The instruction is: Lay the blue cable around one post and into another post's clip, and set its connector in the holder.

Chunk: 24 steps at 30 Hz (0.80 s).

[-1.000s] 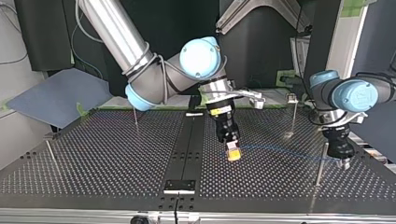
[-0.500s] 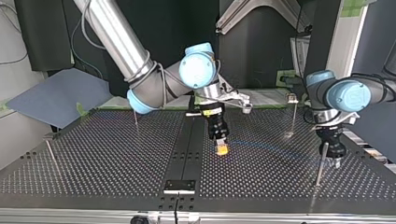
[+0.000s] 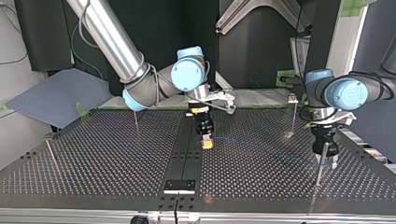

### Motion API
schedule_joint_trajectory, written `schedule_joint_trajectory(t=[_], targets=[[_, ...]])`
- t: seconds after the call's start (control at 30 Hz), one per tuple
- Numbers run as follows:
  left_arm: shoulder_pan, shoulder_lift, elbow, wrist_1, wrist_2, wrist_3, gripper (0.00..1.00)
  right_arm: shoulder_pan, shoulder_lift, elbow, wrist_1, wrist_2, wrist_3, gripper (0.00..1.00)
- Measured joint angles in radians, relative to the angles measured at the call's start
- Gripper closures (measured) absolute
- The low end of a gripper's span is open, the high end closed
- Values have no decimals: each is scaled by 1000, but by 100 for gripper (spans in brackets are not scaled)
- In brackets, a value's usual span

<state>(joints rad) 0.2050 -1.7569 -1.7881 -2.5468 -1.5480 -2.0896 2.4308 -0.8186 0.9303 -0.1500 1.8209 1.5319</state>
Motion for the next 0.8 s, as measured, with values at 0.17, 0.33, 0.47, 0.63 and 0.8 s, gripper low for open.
schedule_joint_trajectory(t=[0.17, 0.33, 0.47, 0.63, 0.8], targets=[[-1, 0, 0, -18, -11, -4, 0, -4, 0, 39, -38, 0, 3, 100], [-2, 0, 0, -30, -38, -38, 0, -5, 1, 82, -53, -1, 5, 100], [-3, 0, 0, -30, -42, -60, 0, -9, 2, 111, -62, 1, 6, 100], [-4, 0, 0, -28, -31, -75, 0, -24, 2, 151, -88, 5, 12, 100], [-3, 0, 0, -27, -17, -71, 0, -47, 2, 193, -128, 6, 34, 100]])
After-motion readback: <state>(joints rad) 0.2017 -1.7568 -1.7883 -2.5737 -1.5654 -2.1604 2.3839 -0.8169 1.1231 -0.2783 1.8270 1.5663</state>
